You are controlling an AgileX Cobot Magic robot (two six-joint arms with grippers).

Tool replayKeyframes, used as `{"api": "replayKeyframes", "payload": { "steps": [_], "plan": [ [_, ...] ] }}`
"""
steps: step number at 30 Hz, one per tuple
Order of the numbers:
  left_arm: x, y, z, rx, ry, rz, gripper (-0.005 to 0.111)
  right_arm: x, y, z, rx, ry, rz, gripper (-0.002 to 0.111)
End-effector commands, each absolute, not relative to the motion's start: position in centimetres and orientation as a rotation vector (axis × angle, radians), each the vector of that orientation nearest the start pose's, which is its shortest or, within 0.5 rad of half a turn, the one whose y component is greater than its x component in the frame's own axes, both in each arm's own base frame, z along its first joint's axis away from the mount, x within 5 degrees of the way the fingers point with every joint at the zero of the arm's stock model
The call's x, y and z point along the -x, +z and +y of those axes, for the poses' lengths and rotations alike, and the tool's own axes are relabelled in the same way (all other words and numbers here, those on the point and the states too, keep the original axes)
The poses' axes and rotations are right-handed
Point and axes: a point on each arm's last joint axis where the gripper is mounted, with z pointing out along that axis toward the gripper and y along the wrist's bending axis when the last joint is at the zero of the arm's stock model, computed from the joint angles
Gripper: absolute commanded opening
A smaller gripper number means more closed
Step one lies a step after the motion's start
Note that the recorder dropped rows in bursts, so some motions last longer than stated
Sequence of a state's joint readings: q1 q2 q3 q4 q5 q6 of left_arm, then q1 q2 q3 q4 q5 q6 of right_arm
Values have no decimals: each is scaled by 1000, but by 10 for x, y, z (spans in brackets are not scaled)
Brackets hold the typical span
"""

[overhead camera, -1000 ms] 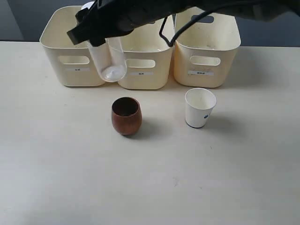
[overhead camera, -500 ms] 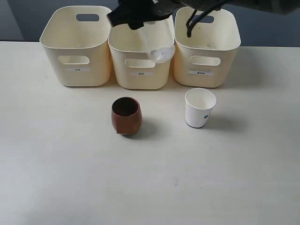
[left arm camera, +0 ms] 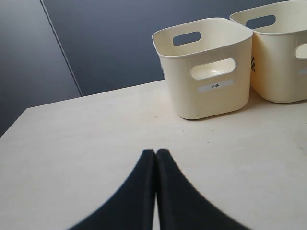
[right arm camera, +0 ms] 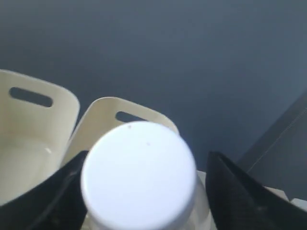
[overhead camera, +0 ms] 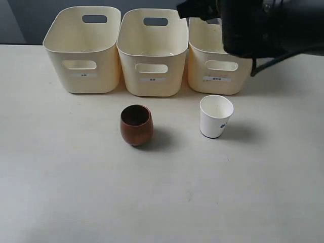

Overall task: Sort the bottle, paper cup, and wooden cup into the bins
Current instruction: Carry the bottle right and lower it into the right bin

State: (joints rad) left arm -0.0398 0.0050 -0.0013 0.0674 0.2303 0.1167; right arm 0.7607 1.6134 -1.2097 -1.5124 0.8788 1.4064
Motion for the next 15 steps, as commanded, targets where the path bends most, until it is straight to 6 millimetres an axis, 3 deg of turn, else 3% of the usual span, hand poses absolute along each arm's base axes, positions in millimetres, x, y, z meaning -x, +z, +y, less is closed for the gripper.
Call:
{"api": "replayKeyframes", "payload": {
  "steps": [1, 8, 12, 15],
  "plan": [
    [-56, 193, -1, -181, 117, 1700, 0, -303, 321, 166, 67, -403, 1748, 0],
    [-56, 193, -1, -181, 117, 1701, 0, -328, 303, 124, -78, -282, 1841, 0],
    [-56, 193, -1, -181, 117, 1701, 0, -339, 305, 118, -16, -162, 1821, 0],
    [-56, 193, -1, -181, 117, 1701, 0, -342, 304, 118, -68, -93, 1821, 0]
  ]
}}
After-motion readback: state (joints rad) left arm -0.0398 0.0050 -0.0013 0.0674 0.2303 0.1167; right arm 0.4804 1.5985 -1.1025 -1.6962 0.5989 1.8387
